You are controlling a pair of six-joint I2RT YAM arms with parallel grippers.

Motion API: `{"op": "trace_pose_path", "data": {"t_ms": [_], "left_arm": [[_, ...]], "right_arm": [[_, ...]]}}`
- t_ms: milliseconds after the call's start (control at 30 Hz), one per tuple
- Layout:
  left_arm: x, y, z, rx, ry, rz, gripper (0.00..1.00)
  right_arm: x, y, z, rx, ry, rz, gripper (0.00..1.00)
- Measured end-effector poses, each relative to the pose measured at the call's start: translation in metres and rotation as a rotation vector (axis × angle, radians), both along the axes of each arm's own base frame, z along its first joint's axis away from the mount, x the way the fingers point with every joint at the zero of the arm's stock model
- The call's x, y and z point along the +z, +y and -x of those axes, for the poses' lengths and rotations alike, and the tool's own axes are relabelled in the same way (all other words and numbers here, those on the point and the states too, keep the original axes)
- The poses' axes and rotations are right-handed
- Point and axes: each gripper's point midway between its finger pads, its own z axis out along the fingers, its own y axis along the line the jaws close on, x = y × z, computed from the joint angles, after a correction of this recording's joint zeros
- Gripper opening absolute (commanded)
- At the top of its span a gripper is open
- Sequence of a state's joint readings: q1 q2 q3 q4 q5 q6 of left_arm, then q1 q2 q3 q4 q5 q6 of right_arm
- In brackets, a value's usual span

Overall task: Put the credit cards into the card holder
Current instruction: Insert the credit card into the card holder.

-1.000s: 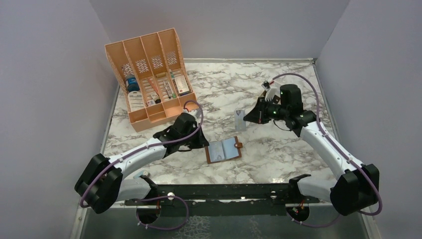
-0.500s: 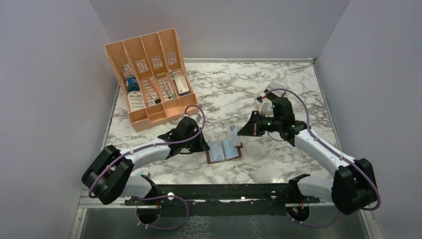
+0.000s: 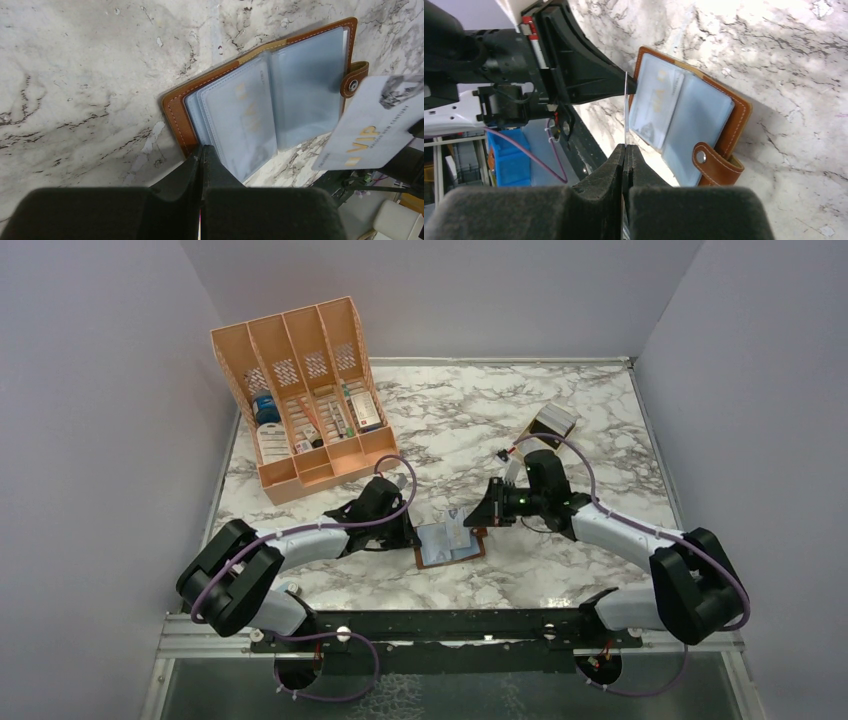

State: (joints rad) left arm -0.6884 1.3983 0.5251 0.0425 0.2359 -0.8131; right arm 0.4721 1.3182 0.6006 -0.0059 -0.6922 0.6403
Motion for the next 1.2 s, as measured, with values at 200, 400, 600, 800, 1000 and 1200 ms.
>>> {"op": "trace_pose_path", "data": {"t_ms": [200,400,600,800,1000,1200], "left_arm": [[-0.001,0.000,0.000,-0.001,0.001,-0.002,0.00],[-0.002,0.001,0.001,-0.005,-0.001,-0.006,0.00],[-0.002,0.002,0.001,-0.012,-0.006,-0.011,0.00],[-0.003,0.003,0.001,-0.012,-0.009,-0.021,0.00],[-0.003,0.004,0.000,-0.011,-0.013,-0.025,0.00],[-0.003,0.005,0.000,-0.010,-0.014,-0.027,0.00]], "right_arm": [[-0.017,-0.001,-0.005,-0.025,0.009,0.015,0.01],[-0.033,0.001,-0.011,-0.034,0.025,0.033,0.01],[-0.044,0.000,-0.016,-0.045,0.024,0.056,0.01],[-0.052,0.002,-0.018,-0.043,0.026,0.064,0.01],[-0.057,0.005,-0.017,-0.029,0.024,0.068,0.01],[-0.056,0.008,-0.015,-0.020,0.017,0.064,0.01]]}}
